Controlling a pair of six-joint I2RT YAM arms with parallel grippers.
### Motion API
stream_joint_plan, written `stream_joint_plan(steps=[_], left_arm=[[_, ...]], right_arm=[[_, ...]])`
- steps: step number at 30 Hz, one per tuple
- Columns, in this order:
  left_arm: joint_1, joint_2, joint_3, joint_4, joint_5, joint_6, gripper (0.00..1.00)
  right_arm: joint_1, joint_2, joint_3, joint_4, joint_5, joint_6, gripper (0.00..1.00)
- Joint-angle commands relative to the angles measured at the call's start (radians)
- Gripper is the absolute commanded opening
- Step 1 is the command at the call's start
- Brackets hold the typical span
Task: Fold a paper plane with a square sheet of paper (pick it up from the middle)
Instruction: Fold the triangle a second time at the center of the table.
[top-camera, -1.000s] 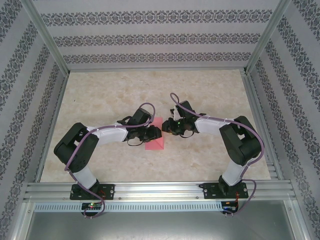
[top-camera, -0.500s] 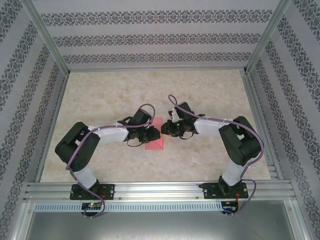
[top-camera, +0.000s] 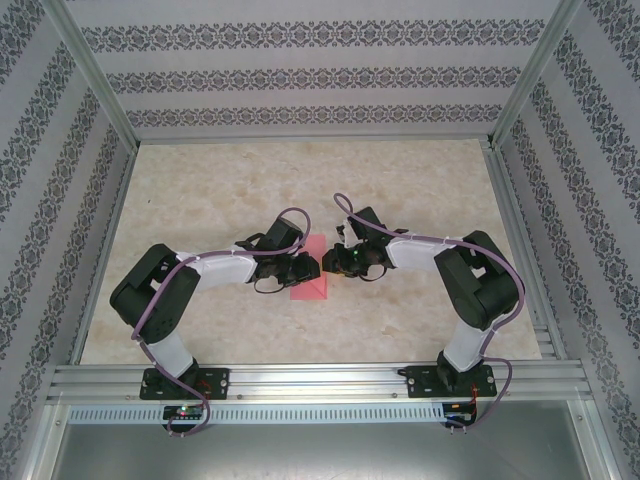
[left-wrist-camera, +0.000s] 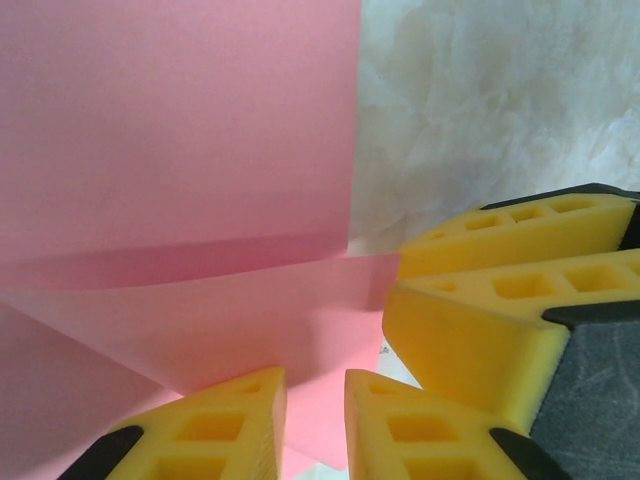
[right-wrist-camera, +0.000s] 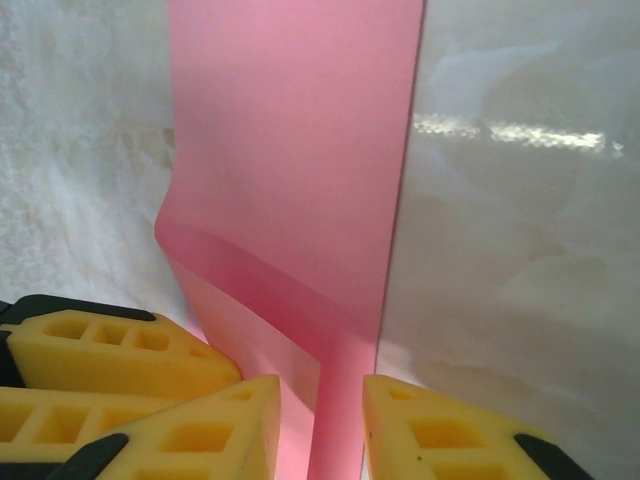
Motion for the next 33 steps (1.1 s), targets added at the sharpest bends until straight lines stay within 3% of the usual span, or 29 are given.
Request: stream_joint_plan(steps=[1,7,13,33], left_arm=[[0.014,-0.003,0.003,-0.012,-0.005,0.008,0.22],[0.014,-0.004,0.005,-0.012,-0.002,0.008,0.2],[0.014,-0.009,0.006,-0.017,0.0,0.011,0.2],[0.013,0.016,0.047,-0.042,0.006,0.053,0.2]], right_arm=[[0.015,0.015,0.022,-0.008,0.013,-0.029,0.3],[0.021,0.035,0.02,0.048,-0.04,-0.011,0.21],[0.02,0.049,0.027,0.048,-0.012,-0.006,0.09],[0.021,0.077,0.056,-0.003,0.035,-0.036,0.08]])
